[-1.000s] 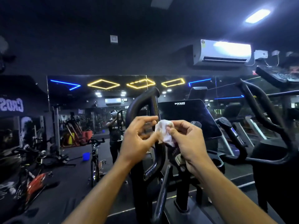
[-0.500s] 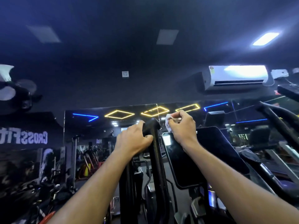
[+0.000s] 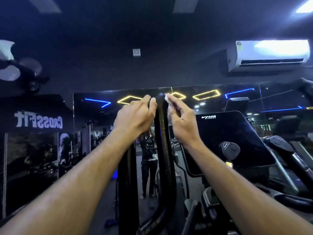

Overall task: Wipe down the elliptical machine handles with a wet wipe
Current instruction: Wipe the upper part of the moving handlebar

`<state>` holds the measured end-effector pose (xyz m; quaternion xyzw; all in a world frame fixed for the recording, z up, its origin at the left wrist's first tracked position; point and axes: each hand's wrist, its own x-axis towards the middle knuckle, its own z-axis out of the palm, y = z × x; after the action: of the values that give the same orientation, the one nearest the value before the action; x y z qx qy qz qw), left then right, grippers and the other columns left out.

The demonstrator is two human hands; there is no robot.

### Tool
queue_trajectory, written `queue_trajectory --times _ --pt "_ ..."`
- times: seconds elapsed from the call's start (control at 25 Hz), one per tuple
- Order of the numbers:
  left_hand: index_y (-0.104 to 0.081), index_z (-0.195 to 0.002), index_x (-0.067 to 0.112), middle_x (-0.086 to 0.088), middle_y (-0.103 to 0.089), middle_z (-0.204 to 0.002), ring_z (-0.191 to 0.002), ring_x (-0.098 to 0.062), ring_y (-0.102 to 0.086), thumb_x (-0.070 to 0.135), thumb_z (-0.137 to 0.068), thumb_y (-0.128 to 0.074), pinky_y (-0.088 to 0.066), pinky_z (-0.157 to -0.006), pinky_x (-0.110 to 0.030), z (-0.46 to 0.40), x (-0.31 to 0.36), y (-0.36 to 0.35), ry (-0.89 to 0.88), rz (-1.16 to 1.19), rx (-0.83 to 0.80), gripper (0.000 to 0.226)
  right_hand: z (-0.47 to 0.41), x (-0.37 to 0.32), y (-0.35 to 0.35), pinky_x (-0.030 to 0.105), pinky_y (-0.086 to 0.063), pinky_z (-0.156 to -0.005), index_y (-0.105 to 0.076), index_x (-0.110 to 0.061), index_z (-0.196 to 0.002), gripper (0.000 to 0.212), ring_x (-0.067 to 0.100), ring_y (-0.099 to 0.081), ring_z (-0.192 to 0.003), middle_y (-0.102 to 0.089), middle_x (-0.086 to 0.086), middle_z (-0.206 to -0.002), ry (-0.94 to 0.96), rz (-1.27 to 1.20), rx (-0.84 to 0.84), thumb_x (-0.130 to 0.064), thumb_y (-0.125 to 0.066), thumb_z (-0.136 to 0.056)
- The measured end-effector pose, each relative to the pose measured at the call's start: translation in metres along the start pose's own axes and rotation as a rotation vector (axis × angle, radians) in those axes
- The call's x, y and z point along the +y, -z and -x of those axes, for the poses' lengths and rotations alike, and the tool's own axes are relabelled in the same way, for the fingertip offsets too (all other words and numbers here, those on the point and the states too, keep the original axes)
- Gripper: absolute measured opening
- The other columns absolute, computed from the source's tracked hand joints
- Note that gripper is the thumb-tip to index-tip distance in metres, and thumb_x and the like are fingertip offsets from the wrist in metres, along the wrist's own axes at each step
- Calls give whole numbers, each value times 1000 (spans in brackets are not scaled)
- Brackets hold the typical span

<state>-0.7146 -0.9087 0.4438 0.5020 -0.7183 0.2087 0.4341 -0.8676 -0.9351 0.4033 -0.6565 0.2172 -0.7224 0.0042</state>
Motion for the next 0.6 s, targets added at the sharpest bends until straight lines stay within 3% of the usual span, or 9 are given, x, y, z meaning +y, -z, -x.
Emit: queue_trajectory --times 0.08,0.2,0.32,0.48,0.6 --pt "-45 -98 28 -16 -65 -120 -101 -44 -55 46 -109 -19 -40 -84 -45 1 1 0 14 18 -11 33 -22 0 -4 21 -47 -104 -65 -11 -132 33 4 -61 -121 -68 -2 -129 6 -8 -30 -7 -46 -105" --pt "-43 -94 29 -10 -60 -108 -92 -35 -47 44 -110 -18 -37 -83 -44 2 2 3 28 51 -2 33 -52 3 -4 31 -52 -100 -71 -8 -119 33 17 -64 -119 -71 4 -124 -118 -221 -107 -6 -41 -105" --pt "-43 -92 29 -7 -58 -104 -91 -32 -47 44 -110 -16 -36 -82 -42 1 2 4 46 57 -3 35 -31 7 -6 40 -52 -103 -71 -15 -122 33 20 -65 -118 -72 1 -121 -195 -269 -36 -12 -42 -105" --pt "-45 -92 24 -5 -53 -98 -90 -31 -44 41 -110 -17 -34 -82 -41 5 4 4 69 58 -6 38 2 -4 -12 24 -50 -103 -67 -13 -129 35 7 -63 -115 -70 -1 -124 -7 33 146 -3 -44 -103" --pt "-53 -99 25 -7 -60 -112 -95 -30 -47 42 -110 -17 -34 -84 -41 3 3 4 83 97 -6 41 -39 -4 -9 25 -54 -96 -72 -9 -120 34 12 -68 -108 -73 2 -116 -32 -31 8 1 -44 -102"
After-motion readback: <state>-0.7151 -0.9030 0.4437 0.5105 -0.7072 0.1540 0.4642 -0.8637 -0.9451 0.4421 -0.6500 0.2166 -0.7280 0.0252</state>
